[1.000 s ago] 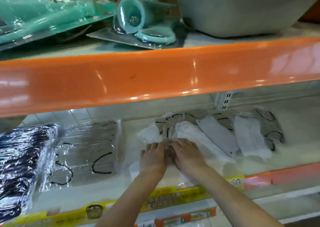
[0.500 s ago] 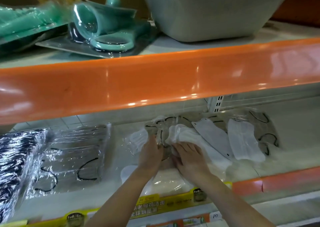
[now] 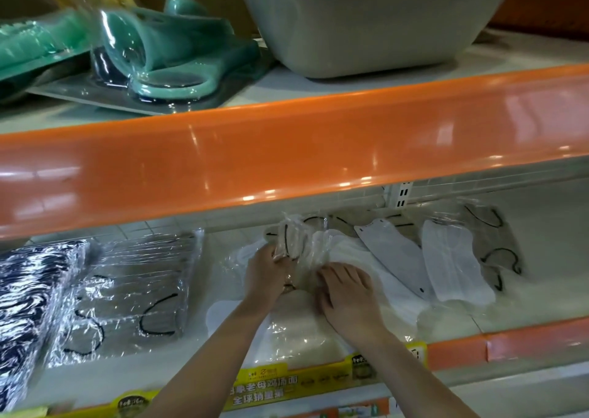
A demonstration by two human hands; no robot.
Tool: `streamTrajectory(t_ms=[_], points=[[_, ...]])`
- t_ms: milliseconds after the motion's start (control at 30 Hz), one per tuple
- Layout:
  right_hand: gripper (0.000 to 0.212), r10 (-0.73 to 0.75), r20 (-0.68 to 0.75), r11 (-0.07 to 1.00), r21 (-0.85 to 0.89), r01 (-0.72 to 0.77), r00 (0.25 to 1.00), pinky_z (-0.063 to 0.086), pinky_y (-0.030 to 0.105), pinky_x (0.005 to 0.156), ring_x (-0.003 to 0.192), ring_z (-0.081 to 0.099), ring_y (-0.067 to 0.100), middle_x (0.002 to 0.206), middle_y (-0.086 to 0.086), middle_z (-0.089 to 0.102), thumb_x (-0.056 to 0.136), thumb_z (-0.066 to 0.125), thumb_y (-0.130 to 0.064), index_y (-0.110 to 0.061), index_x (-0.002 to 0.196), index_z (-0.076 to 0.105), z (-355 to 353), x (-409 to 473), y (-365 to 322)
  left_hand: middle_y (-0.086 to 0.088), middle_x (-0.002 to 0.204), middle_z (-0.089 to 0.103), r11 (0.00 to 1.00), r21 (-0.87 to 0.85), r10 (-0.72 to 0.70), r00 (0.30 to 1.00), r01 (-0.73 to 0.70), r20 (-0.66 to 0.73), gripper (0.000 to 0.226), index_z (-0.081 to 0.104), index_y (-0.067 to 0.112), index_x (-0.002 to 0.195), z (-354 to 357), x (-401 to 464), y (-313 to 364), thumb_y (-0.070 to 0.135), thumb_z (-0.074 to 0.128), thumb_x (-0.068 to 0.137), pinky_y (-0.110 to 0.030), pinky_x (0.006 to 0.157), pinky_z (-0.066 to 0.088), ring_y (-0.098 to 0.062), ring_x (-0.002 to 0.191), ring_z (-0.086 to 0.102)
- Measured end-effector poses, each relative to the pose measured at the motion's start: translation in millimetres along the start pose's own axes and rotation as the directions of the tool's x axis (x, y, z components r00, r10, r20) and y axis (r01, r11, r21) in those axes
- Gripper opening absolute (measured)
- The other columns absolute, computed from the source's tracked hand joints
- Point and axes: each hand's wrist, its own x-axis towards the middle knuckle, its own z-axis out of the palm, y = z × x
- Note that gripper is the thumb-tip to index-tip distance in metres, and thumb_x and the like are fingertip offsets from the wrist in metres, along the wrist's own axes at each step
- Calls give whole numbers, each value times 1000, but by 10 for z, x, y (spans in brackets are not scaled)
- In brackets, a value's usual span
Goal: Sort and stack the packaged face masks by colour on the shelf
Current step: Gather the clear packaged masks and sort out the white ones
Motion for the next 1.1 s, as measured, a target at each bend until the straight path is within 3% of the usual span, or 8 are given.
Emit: streamTrajectory(t_ms=[167, 300, 467, 667, 867, 967, 1000, 1100], points=[[30, 17, 43, 999, -35, -15, 999, 37, 31, 87, 95, 60, 16, 97, -7, 64, 83, 43, -34, -21, 95, 68, 2, 7, 6, -10, 70, 57, 983, -179, 19, 989, -45, -146, 9, 54, 4, 86, -226, 27, 51, 11, 56, 91, -13, 44, 34, -16, 58, 48], [29, 29, 67, 1000, 3, -30, 997, 43, 31, 85, 92, 61, 15, 94, -9, 63, 85, 41, -35, -23, 90, 67, -35, -3, -1, -13, 71, 48, 896, -444, -82, 984, 2, -161, 25, 51, -5, 95, -293, 17, 84, 16, 61, 86, -31, 55, 31, -15, 63, 39], [39, 109, 67, 966, 227, -121, 992, 40, 30, 80, 90, 60, 19, 94, -4, 64, 90, 34, -36, -19, 95, 68, -125, 83, 3, -10, 69, 47, 707, -707, -144, 979, 1, -142, 34, 53, -11, 96, -332, -114, 210, 14, 63, 75, -27, 55, 30, -15, 62, 40], [26, 299, 171, 695, 634, -338, 939, 39, 24, 85, 108, 54, 16, 110, -6, 54, 95, 56, -27, -15, 119, 59, -427, 329, -180, -16, 89, 60, 352, -923, -130, 985, 157, 118, 23, 63, -2, 103, -308, -264, 196, 7, 62, 82, -33, 70, 44, -26, 82, 59], [28, 262, 324, 616, 669, -416, 909, 43, 14, 79, 98, 57, 7, 106, -7, 59, 91, 62, -29, -27, 115, 48, -815, 551, -389, -12, 94, 72, 570, -790, -132, 974, 225, 182, 13, 65, 3, 101, -379, -381, 72, 4, 57, 92, -36, 77, 54, -27, 88, 68], [15, 200, 455, 552, 680, -483, 868, 51, 32, 71, 74, 64, 13, 81, 1, 67, 92, 60, -26, -19, 104, 55, -934, 620, -477, -11, 92, 73, 751, -622, -79, 965, 223, 251, 16, 66, 6, 104, -474, -428, 59, 5, 61, 90, -37, 76, 56, -27, 87, 69], [6, 184, 485, 518, 691, -504, 855, 49, 33, 63, 64, 61, 9, 68, -5, 65, 92, 59, -22, -17, 93, 56, -957, 618, -498, -9, 92, 72, 800, -563, -79, 967, 207, 244, 19, 64, 9, 108, -489, -436, 65, 6, 63, 89, -33, 75, 57, -21, 84, 70], [22, 178, 567, 407, 702, -585, 804, 41, 22, 52, 48, 52, 1, 49, -11, 54, 92, 56, -8, -14, 71, 50, -905, 579, -556, 4, 107, 64, 951, -296, -68, 994, 90, 85, 40, 53, 18, 124, -515, -415, 26, 17, 68, 86, -30, 78, 54, -7, 86, 63]])
